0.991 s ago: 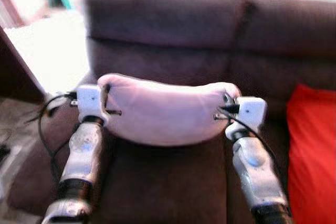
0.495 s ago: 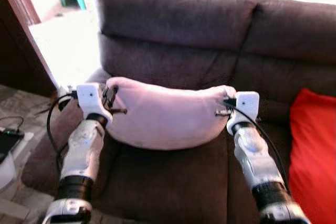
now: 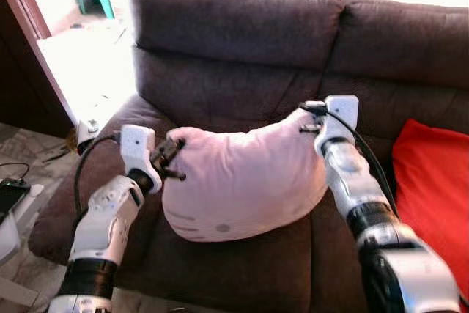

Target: Move the pillow to the sofa from floor

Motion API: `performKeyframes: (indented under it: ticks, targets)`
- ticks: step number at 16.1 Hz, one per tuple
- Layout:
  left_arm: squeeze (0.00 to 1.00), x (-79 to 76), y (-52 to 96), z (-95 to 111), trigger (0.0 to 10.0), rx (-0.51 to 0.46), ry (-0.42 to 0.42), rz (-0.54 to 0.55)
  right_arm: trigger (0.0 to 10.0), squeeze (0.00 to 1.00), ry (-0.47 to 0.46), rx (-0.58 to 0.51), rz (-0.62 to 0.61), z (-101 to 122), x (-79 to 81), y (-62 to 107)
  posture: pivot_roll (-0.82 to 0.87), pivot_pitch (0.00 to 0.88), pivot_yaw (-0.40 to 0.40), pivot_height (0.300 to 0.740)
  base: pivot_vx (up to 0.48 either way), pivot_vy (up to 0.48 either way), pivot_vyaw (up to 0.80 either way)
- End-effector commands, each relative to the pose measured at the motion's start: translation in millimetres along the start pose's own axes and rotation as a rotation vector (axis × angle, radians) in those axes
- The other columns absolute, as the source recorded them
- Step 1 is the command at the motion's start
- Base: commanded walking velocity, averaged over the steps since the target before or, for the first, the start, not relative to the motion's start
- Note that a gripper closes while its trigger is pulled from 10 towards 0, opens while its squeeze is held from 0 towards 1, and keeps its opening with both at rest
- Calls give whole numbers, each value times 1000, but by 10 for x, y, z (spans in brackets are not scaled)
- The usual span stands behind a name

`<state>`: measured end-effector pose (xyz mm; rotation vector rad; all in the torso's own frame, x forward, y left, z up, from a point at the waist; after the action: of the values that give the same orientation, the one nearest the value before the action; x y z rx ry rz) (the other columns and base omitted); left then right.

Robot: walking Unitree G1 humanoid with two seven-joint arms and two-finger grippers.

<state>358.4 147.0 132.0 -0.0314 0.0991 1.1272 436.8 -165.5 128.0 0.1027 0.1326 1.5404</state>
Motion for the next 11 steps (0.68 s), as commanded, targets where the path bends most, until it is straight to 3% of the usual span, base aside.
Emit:
performKeyframes:
  ticks: [1,2,4,5,7,9,11]
  targets:
    - [0,-180,-40,200,10000,-61,-18,-87,10000,0,-11,-87,69,313,178,-58,84,20,-90,740,0,0,0]
    - [0,-185,-13,212,10000,-58,-19,-96,10000,0,-31,-92,117,394,315,-87,93,23,-93,740,0,0,0]
    - [0,-186,6,238,10000,-63,-22,-104,10000,0,-36,-101,155,456,423,-94,98,24,-95,740,0,0,0]
    - [0,-215,37,301,10000,-77,-21,-135,10000,0,-40,-128,211,587,602,-97,104,27,-97,740,0,0,0]
    - [0,-348,77,395,10000,-89,-24,-215,10000,0,-41,-170,315,839,945,-77,112,27,-101,740,0,0,0]
    - [0,-441,100,488,10000,-120,-10,-261,10000,0,8,-174,398,916,1159,-41,113,28,-103,740,0,0,0]
    - [0,-517,136,597,10000,-153,15,-314,10000,0,-3,-187,464,1003,1336,7,115,29,-104,740,0,0,0]
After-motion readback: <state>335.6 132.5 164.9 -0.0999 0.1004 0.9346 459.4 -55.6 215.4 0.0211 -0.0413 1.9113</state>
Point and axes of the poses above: a point about 5 cm out from each wrist's last joint towards the gripper, its own y axis pointing back from the gripper into the wrist, its own z axis along the axis of the wrist's last joint, x = y × z, the point moved 5 cm from there along -y, pointing out of the wrist towards the gripper, and after that the axes turned 2 degrees about -y, right-handed, at the moved point
